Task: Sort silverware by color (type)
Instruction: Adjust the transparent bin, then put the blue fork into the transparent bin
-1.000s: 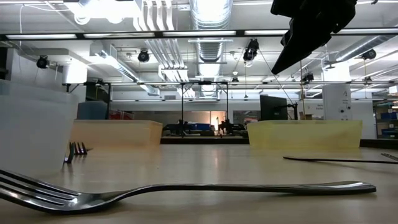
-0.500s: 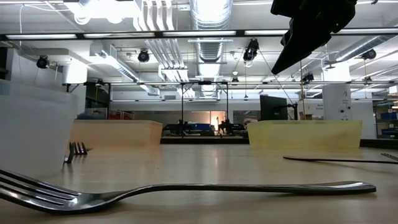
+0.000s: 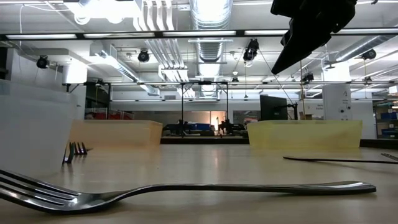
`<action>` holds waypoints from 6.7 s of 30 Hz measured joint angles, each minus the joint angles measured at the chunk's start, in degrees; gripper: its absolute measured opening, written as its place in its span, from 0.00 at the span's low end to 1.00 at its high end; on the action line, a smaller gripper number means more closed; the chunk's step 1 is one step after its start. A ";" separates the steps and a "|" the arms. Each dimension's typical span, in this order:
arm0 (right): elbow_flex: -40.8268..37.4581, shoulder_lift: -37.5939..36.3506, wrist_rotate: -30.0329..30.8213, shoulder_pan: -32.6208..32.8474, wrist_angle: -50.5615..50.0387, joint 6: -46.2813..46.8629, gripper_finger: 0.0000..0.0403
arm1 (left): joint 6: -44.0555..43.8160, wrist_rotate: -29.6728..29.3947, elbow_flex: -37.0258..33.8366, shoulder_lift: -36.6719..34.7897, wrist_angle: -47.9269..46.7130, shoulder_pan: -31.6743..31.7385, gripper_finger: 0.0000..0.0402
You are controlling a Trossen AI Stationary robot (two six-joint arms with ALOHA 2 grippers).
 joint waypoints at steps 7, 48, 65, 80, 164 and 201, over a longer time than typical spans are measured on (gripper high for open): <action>0.00 0.00 -0.01 0.00 0.02 0.00 0.34 | 3.27 2.15 3.08 5.89 2.01 -1.94 0.59; 0.00 0.00 -0.01 0.00 0.37 0.00 0.34 | 4.03 -1.14 26.16 29.80 -11.55 -2.03 0.58; 0.00 0.00 0.01 0.00 0.37 0.00 0.34 | 3.48 1.52 21.40 29.66 -5.48 0.61 0.03; 0.00 0.00 0.00 0.00 0.37 0.00 0.34 | -19.97 -0.33 21.36 27.40 -3.69 1.33 0.00; 0.00 0.00 -0.01 0.00 1.66 0.00 0.34 | 51.81 -8.94 -8.15 -1.55 -9.38 21.22 0.49; 0.00 0.00 -0.01 0.02 1.66 0.00 0.34 | 90.81 1.84 -28.29 -0.09 22.72 37.55 0.49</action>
